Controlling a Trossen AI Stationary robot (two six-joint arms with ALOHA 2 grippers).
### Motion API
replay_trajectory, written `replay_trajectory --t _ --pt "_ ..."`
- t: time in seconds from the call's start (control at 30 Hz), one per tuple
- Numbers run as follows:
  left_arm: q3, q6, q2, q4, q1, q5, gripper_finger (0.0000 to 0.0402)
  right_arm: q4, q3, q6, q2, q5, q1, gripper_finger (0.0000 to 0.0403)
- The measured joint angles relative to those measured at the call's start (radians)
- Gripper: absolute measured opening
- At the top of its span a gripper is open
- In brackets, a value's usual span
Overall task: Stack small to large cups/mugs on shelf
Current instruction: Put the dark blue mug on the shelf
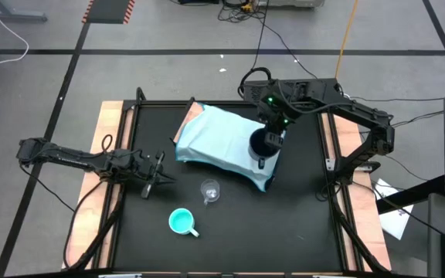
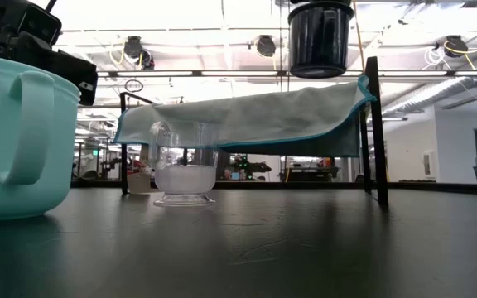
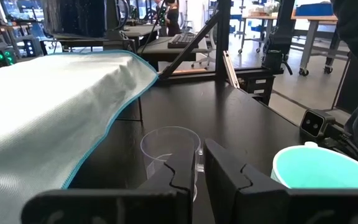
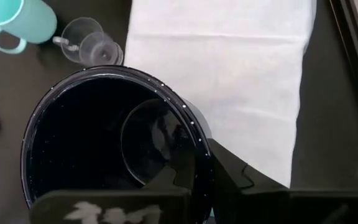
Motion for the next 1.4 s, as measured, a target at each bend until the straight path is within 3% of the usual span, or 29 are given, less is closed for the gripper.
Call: replay_trajectory --t 1.0,1.4 --pt "0.0 -0.007 0.0 -0.019 0.0 0.001 0.0037 0.032 -0.002 0.089 0.059 0.0 -0.014 0.0013" --pt "0.0 -0.024 0.0 -0.023 0.0 0.001 0.0037 0.083 -0.102 0.07 0.058 0.002 -0.012 0.0014"
